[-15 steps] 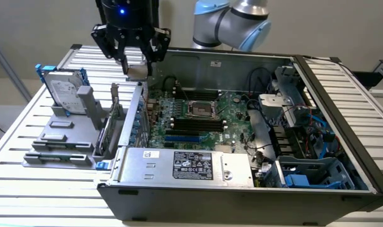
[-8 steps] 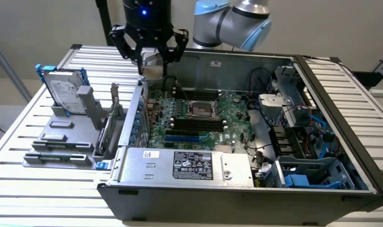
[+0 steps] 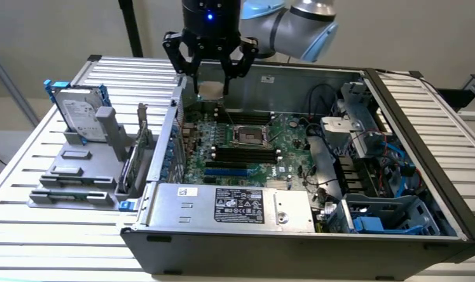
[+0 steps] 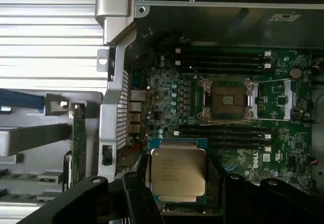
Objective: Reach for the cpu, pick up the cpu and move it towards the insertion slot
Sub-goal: 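Pick up the cpu and move it towards the insertion slot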
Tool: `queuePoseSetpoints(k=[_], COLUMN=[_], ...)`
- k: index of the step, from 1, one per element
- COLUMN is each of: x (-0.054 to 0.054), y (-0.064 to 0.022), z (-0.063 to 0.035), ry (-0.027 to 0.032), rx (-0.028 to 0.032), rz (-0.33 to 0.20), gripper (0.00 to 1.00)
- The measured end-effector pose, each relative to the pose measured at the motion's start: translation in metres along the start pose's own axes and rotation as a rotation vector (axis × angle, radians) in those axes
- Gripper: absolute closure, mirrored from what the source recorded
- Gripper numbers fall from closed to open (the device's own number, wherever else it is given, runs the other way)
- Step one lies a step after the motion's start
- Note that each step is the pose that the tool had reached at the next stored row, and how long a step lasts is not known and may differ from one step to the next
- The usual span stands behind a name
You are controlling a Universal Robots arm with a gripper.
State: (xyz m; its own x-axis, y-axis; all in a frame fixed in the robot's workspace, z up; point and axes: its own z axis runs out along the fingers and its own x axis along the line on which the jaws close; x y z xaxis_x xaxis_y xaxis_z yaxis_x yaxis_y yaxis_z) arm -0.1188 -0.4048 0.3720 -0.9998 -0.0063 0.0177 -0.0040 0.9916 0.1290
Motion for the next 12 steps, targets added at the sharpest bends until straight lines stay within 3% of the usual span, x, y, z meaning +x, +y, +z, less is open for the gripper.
queuePoseSetpoints(k=[6, 12], x=[-0.026, -0.048], y=[0.0103, 0.0252], z=[0.0048, 0.0113], ry=[0.0000, 0.0000], rx=[0.0024, 0.0119], rz=[0.000, 0.000], gripper=[0.46, 0.46])
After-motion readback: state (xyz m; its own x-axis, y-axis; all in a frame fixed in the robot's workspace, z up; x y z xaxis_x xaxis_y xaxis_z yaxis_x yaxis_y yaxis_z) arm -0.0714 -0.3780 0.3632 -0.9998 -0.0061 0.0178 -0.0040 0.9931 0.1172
